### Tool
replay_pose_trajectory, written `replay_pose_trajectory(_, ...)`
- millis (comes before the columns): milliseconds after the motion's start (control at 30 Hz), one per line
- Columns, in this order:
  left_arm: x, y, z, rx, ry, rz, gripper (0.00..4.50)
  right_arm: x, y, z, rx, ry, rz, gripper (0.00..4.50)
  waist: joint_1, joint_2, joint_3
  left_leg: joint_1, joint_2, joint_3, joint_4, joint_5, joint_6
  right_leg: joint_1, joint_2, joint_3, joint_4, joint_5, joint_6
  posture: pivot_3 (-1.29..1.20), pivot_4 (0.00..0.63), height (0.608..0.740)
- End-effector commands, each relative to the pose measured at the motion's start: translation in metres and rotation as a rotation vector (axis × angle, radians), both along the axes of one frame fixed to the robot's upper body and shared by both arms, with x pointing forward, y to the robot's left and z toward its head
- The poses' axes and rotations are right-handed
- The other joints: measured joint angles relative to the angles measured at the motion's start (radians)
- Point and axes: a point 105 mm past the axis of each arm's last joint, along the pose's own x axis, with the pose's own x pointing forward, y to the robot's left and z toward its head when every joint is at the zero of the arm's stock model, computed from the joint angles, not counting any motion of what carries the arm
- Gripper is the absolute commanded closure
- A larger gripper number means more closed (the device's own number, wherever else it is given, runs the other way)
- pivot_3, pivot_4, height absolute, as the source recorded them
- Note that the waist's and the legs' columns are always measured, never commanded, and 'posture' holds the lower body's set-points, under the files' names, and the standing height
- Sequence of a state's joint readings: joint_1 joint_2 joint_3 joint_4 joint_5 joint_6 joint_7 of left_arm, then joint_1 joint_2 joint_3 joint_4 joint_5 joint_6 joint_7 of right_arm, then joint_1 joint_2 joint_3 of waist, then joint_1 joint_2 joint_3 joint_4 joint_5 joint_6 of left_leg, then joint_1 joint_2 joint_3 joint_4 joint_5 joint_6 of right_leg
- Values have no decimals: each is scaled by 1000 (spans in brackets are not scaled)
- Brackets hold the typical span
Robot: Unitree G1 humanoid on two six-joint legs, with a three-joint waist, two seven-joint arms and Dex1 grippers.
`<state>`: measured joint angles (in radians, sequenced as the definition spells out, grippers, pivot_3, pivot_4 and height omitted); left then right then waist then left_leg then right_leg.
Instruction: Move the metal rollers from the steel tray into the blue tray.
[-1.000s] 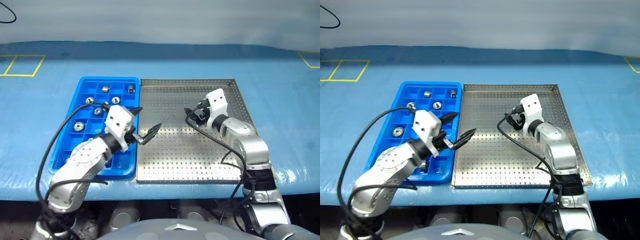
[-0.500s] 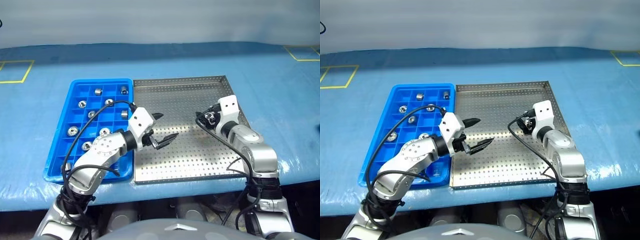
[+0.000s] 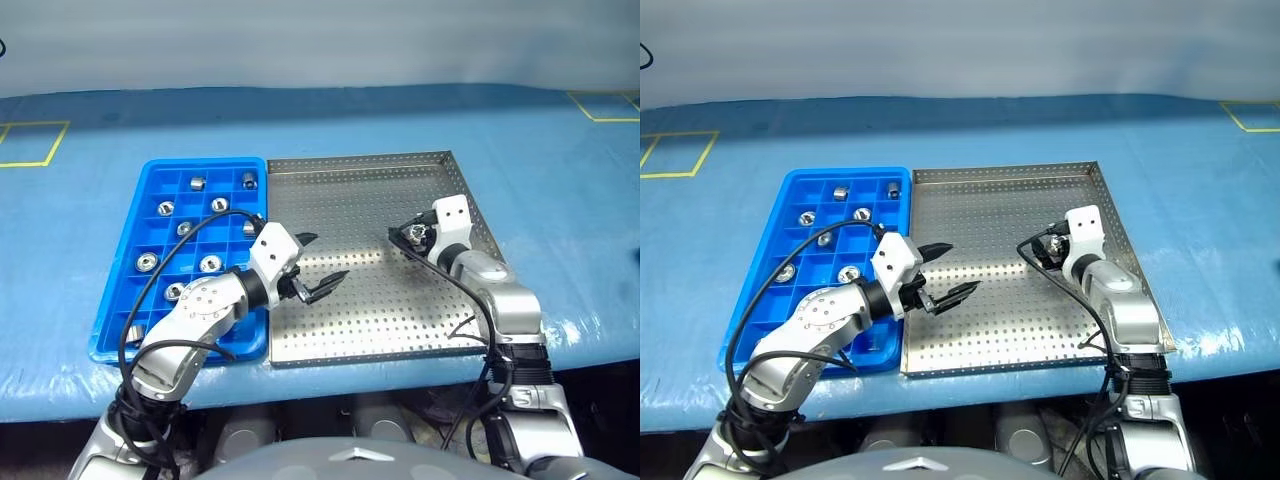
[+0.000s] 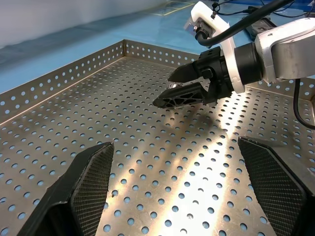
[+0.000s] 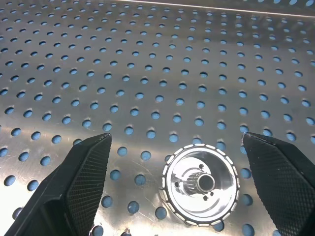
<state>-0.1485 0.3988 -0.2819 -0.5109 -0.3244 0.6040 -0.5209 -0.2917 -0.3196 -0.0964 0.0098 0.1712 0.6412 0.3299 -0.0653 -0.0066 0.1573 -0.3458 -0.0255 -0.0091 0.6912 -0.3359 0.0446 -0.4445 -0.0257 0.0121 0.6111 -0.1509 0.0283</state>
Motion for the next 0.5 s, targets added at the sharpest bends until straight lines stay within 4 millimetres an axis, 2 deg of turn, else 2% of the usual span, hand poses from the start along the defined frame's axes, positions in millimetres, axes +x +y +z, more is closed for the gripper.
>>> replay_pose_trajectory(33,-2,-1,16,-21,-64,-3,78,4,-3,6,6,-23,-16,200,1,0,0,0,0,0,0,0,0,0,0,0,0,0,0,-108,150,740)
replay_pose_trajectory(100,-3,-1,16,-22,-63,-6,78,4,-6,3,2,-8,-34,613,2,0,0,0,0,1,0,0,1,0,0,0,0,0,0,-109,150,740)
replay_pose_trajectory(300,-3,-3,17,-30,-63,-19,78,3,-6,3,-10,-11,-35,2610,1,0,0,0,0,2,0,-1,1,0,0,1,-1,0,0,-116,150,740)
replay_pose_trajectory(333,-3,-3,17,-30,-64,-19,78,3,-6,3,-10,-13,-35,2787,1,0,0,0,0,2,0,-1,1,0,0,1,-1,0,0,-117,150,740)
replay_pose_trajectory(500,-3,-2,18,-32,-67,-18,78,3,-3,6,2,-25,-20,2784,1,0,0,0,0,2,0,-1,1,0,0,1,0,0,1,-116,150,740)
